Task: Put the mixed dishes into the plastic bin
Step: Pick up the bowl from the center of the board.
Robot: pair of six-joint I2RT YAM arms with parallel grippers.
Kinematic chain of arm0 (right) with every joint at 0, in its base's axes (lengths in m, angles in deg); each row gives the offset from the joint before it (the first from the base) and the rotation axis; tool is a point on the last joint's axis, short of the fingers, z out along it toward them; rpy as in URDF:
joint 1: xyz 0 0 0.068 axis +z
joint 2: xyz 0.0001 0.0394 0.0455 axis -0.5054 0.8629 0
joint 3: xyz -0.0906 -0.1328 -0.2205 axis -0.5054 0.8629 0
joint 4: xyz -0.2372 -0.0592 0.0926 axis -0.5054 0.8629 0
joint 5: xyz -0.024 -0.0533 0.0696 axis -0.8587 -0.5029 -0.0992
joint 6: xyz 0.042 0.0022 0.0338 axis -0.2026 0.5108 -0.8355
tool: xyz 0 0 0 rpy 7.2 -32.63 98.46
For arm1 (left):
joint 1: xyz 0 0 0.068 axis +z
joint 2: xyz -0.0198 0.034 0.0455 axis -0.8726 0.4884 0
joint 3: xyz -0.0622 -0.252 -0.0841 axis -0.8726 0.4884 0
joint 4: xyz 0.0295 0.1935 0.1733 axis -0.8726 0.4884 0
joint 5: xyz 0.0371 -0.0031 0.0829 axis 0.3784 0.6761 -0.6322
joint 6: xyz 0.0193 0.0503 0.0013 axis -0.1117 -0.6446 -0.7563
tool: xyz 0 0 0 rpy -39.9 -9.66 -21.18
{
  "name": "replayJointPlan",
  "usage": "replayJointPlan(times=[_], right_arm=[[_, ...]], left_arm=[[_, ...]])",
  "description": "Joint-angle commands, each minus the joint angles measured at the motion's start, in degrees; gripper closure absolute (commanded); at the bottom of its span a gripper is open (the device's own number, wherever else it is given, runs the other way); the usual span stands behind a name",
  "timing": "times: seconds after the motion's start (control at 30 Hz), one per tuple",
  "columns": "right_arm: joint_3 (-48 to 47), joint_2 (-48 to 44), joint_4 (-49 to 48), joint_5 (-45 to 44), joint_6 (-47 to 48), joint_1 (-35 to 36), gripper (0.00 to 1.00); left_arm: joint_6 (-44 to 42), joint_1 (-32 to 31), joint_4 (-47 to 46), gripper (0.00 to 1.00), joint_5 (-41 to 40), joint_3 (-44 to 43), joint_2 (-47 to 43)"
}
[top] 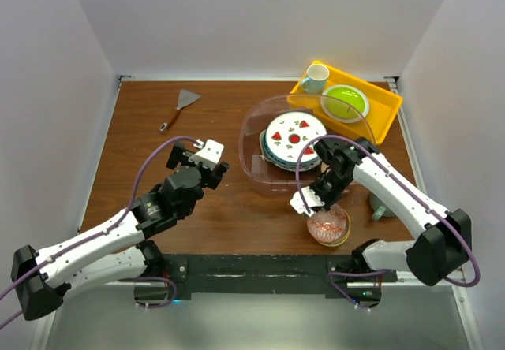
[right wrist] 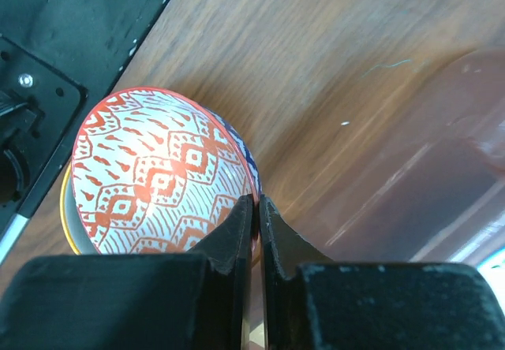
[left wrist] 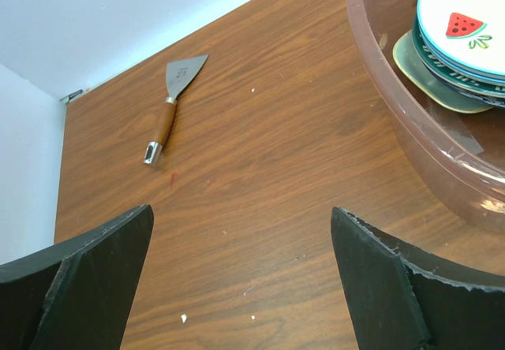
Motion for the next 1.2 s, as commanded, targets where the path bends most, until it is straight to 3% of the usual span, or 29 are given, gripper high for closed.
replayJointPlan(times=[0.0, 0.63, 1.03, 1.17], right_arm=[[-5.32, 0.10, 4.59, 6.24, -0.19, 0.08, 1.00], [-12.53, -2.80, 6.53, 20.83, -6.60, 0.25, 1.00], [-25.88, 0.62, 5.30, 32.96, -19.33, -0.53, 1.00], [-27.30, 1.06, -2.41, 32.54, -29.68, -2.03, 1.00]], left_arm=[[-0.57, 0.35, -2.35, 0.00, 0.31, 0.05, -0.59], [-0.49, 0.43, -2.43, 0.00, 0.40, 0.05, -0.33], [-0.49, 0.52, -2.52, 0.00, 0.57, 0.14, -0.68], [-0.49, 0.52, -2.43, 0.00, 0.48, 0.14, -1.12]])
